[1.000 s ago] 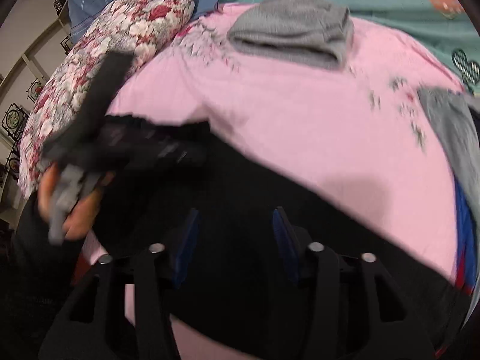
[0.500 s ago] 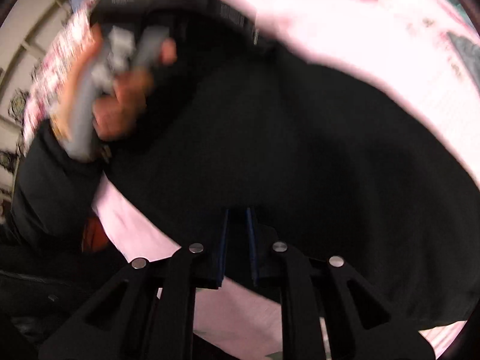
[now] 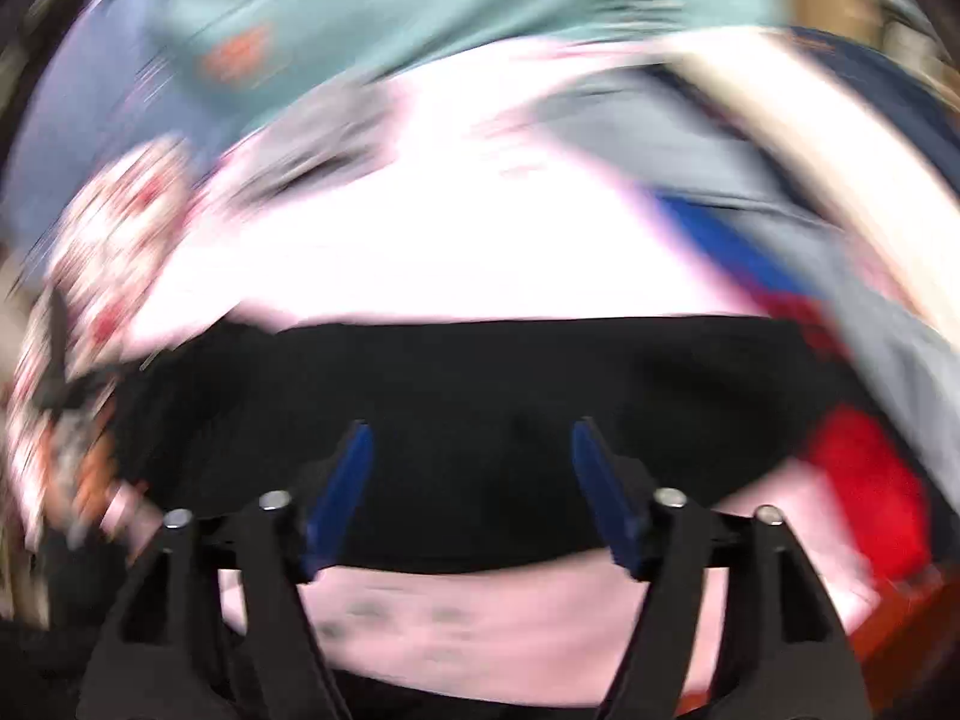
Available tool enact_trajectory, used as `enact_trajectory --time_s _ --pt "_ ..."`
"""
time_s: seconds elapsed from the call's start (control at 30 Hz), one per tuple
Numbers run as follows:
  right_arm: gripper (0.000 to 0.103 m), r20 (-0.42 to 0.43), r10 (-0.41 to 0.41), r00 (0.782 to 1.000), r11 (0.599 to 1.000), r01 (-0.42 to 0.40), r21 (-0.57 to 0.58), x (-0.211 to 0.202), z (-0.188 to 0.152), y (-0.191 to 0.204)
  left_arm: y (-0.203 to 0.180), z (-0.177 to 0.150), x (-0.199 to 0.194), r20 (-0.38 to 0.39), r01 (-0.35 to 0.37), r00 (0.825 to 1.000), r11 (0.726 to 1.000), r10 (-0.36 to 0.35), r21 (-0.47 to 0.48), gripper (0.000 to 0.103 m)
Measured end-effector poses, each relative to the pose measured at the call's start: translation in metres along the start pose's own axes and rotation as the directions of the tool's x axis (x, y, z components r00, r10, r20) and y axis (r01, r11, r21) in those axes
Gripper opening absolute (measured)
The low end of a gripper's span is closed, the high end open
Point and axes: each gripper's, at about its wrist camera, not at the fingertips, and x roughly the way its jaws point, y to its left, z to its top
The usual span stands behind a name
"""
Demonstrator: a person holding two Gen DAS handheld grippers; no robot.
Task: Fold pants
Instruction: 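Release the pants with the left gripper and regrasp the leg with the right gripper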
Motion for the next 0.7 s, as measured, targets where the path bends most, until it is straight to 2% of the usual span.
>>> enact_trajectory --time_s 0.03,0.1,0.17,0.23,0.37,0.47,0.53,0.6,0.7 --pt "0.074 0.023 -0.041 0.999 0.997 0.039 0.069 -0.010 -0.004 -0.026 -0.001 -0.013 -0.001 -0.005 -0.012 1.000 1.000 0.012 -0.003 0.050" --pt "0.075 0.047 -0.083 0.995 0.972 0.071 0.225 -0.023 -0.014 -0.075 0.004 -0.037 0.002 -0.026 -0.023 0.999 0.999 0.022 -0.022 0.050" --pt "0.075 0.050 -0.069 0.996 0.933 0.047 0.356 -0.024 -0.022 -0.109 0.008 -0.053 0.011 -0.062 -0.041 0.997 0.998 0.038 -0.040 0.049" --pt "0.075 0.038 -0.006 0.999 0.892 -0.012 0.451 -0.013 -0.026 -0.132 0.015 -0.062 0.017 -0.086 -0.040 0.996 0.997 0.034 -0.062 0.049" --pt "0.075 -0.014 0.030 0.999 0.886 -0.021 0.463 0.021 -0.025 -0.142 0.016 -0.063 0.011 -0.086 -0.041 0.996 0.996 0.035 -0.074 0.050" --pt "0.075 -0.034 0.089 0.995 0.878 -0.062 0.474 0.037 -0.023 -0.146 0.015 -0.064 0.011 -0.093 -0.049 0.995 0.996 0.042 -0.072 0.050" --pt "0.075 -0.058 0.095 0.994 0.874 -0.055 0.483 0.050 -0.020 -0.149 0.014 -0.063 0.011 -0.102 -0.055 0.994 0.997 0.049 -0.058 0.050" --pt "0.075 -0.070 0.093 0.993 0.874 -0.048 0.483 0.052 -0.023 -0.152 0.015 -0.062 0.011 -0.107 -0.055 0.993 0.997 0.049 -0.058 0.050" --pt "0.075 -0.069 0.128 0.989 0.886 -0.083 0.456 0.059 -0.020 -0.149 0.018 -0.062 0.010 -0.109 -0.047 0.993 0.997 0.040 -0.067 0.050"
